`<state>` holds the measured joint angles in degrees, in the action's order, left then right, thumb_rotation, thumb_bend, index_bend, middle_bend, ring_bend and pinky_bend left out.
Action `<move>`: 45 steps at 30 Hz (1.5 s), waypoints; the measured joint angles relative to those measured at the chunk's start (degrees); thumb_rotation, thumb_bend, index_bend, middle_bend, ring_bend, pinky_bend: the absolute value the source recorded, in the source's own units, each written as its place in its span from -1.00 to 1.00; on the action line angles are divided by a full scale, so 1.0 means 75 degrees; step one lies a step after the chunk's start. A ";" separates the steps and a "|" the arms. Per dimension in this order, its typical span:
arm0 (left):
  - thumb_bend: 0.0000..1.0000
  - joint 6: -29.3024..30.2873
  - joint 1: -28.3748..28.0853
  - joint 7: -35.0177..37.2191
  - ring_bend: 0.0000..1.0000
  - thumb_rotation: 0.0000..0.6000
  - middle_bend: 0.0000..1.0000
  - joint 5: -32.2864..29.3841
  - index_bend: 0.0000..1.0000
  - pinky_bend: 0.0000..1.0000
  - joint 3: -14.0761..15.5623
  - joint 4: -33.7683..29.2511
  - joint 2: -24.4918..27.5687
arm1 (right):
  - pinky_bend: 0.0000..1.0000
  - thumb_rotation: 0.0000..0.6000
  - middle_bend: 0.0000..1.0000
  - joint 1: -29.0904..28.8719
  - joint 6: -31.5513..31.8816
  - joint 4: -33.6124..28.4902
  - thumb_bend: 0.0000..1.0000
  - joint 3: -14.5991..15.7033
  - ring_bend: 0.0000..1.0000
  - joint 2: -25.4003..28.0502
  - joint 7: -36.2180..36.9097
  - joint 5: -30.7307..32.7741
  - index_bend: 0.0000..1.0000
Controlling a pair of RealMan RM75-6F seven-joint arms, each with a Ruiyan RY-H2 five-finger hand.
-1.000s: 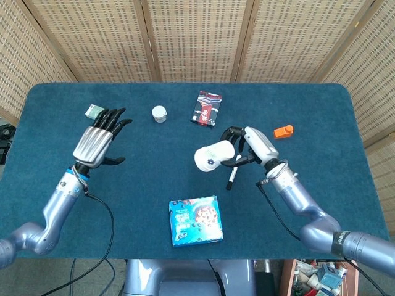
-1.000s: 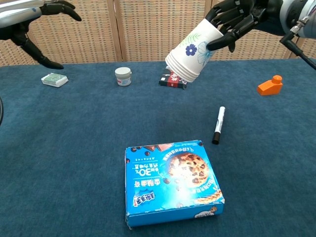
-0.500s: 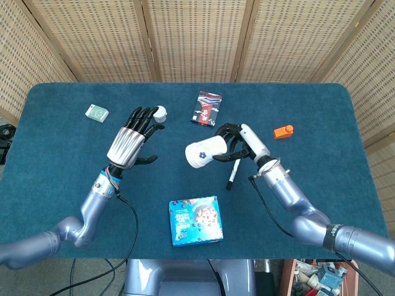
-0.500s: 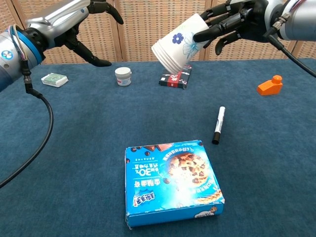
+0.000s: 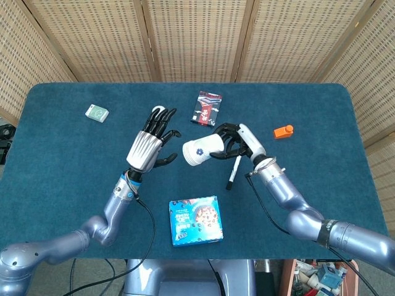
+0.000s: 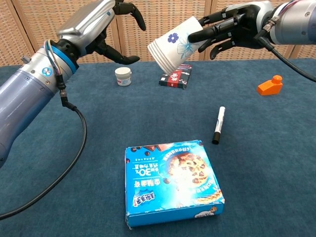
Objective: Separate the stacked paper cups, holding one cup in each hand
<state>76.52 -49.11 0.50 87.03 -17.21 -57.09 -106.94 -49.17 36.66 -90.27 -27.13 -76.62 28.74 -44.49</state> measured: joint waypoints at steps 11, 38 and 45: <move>-0.47 0.0185 -0.0332 -0.0123 -1.00 1.00 -1.00 0.0177 0.01 -1.00 0.0008 0.0447 -0.0311 | 0.27 1.00 0.24 0.0051 -0.0223 0.0135 -0.20 -0.0055 0.00 -0.0093 0.0203 -0.0256 0.11; -0.40 0.0944 -0.0526 -0.0079 -1.00 1.00 -1.00 0.0376 0.14 -1.00 0.0194 0.1254 -0.0783 | 0.27 1.00 0.24 0.0171 -0.0495 0.0266 -0.20 -0.0158 0.00 -0.0128 0.0557 -0.0668 0.11; -0.19 0.0912 -0.0538 -0.0121 -1.00 1.00 -1.00 0.0347 0.21 -1.00 0.0248 0.1291 -0.0820 | 0.27 1.00 0.24 0.0205 -0.0523 0.0269 -0.20 -0.0170 0.00 -0.0112 0.0627 -0.0706 0.11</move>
<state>83.36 -53.15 -0.40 89.64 -15.35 -47.41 -113.08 -47.63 32.74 -88.26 -28.40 -77.46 33.44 -49.78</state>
